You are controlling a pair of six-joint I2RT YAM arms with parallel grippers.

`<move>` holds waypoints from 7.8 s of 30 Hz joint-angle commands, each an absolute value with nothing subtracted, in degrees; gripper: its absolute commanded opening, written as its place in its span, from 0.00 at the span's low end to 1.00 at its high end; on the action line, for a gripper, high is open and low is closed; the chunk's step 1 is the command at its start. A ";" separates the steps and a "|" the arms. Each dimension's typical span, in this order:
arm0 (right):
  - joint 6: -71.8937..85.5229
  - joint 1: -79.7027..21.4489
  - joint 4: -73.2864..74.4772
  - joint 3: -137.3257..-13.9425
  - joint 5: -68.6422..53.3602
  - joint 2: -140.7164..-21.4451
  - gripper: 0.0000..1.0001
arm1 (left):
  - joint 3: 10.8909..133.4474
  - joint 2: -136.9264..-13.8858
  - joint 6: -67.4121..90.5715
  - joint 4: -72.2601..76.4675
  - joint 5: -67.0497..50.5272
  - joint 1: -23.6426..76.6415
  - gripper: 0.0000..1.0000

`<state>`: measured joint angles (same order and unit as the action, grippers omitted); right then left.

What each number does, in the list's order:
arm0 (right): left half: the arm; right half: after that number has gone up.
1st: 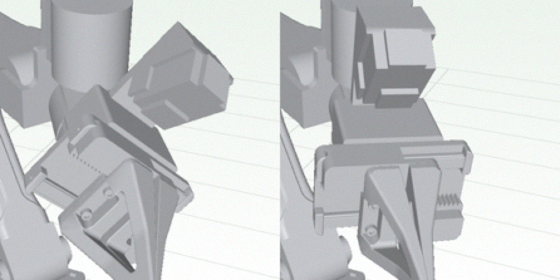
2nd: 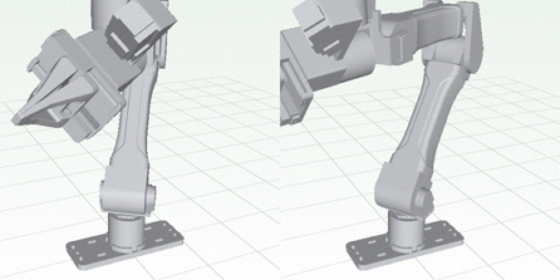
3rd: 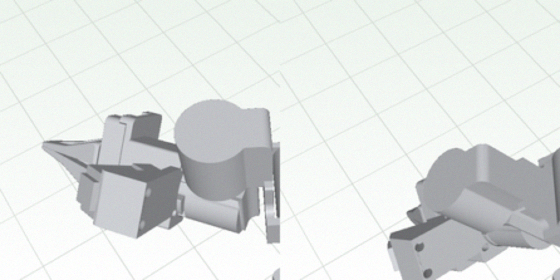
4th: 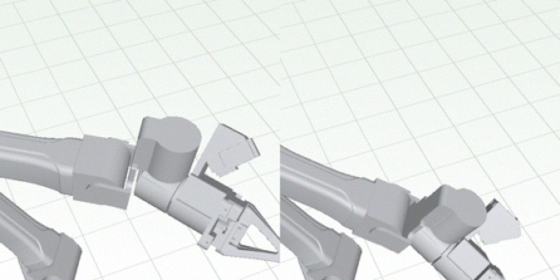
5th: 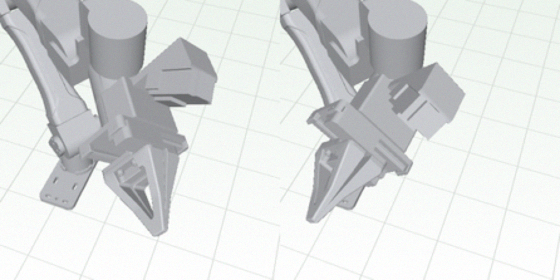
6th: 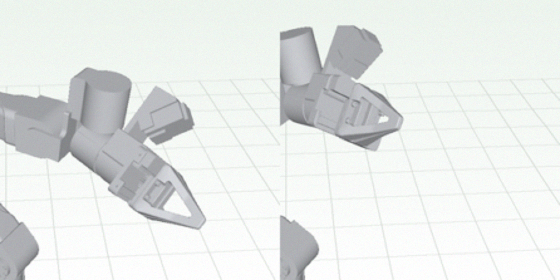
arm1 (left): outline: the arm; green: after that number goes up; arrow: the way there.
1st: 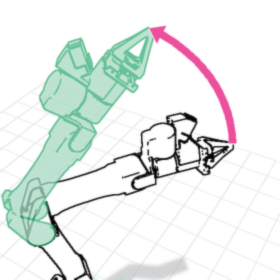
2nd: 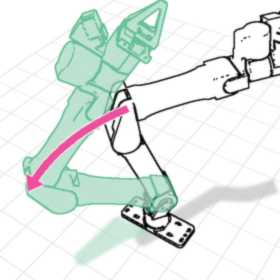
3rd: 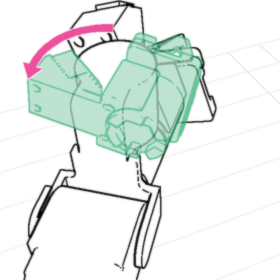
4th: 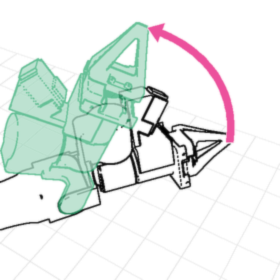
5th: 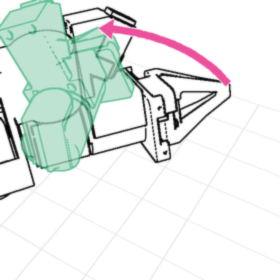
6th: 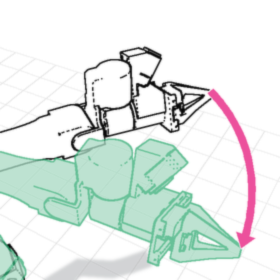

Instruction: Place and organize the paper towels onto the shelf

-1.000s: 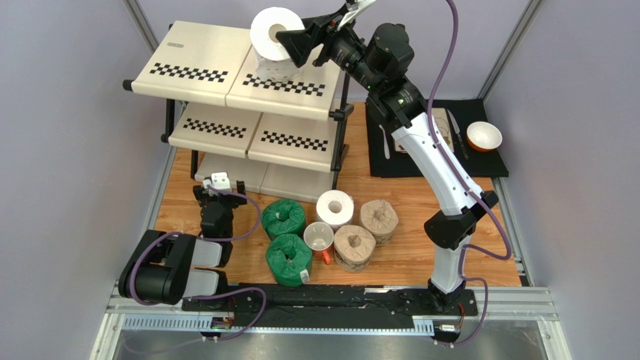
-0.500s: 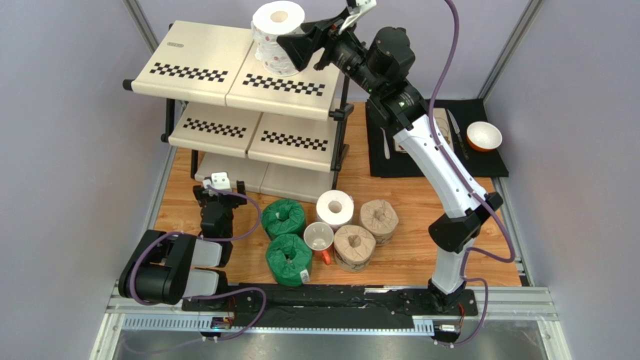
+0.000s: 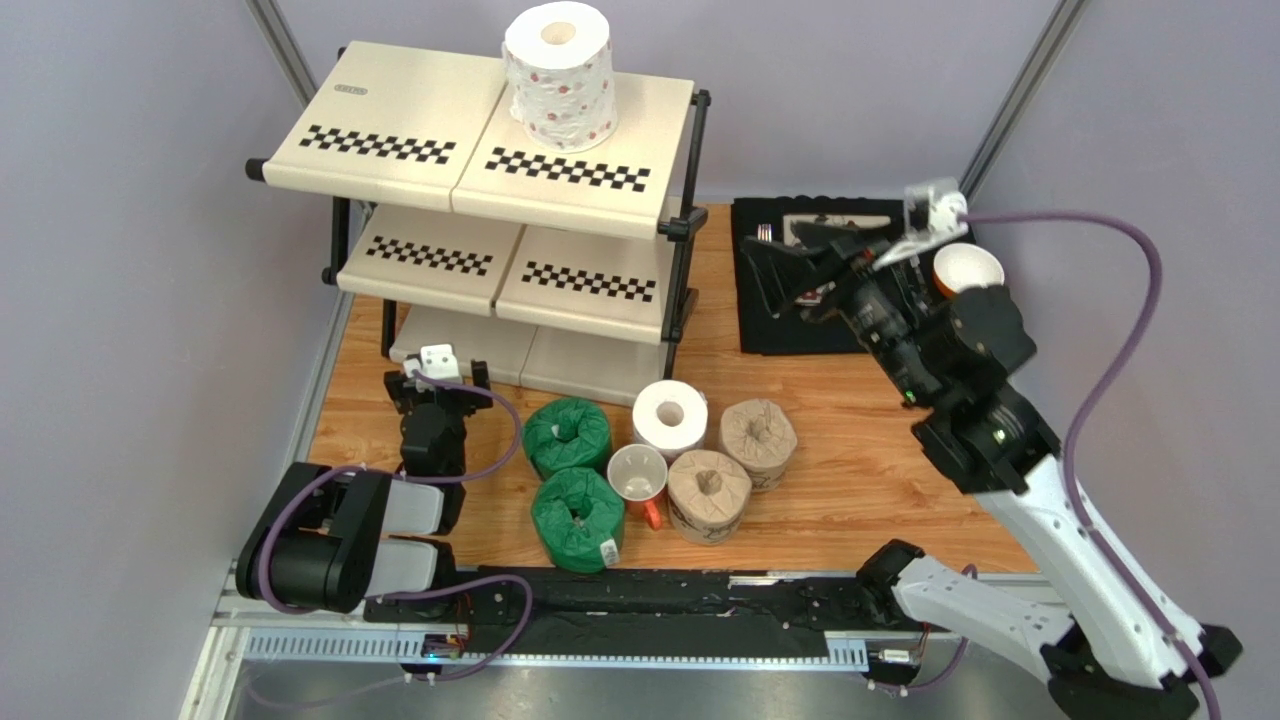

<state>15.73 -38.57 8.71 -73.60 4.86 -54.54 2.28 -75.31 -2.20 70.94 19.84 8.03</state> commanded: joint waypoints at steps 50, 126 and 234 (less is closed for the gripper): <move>26.63 -38.76 36.03 -45.62 18.63 -28.74 0.80 | 28.12 -44.03 17.59 5.10 -19.70 31.88 0.98; 28.74 -38.67 42.19 -44.74 21.71 -24.08 0.80 | 43.16 -71.64 10.72 7.30 -3.86 48.43 0.32; 28.74 -38.67 41.66 -43.77 22.41 -22.41 0.79 | 102.57 -67.14 -24.36 -9.05 18.64 28.49 0.21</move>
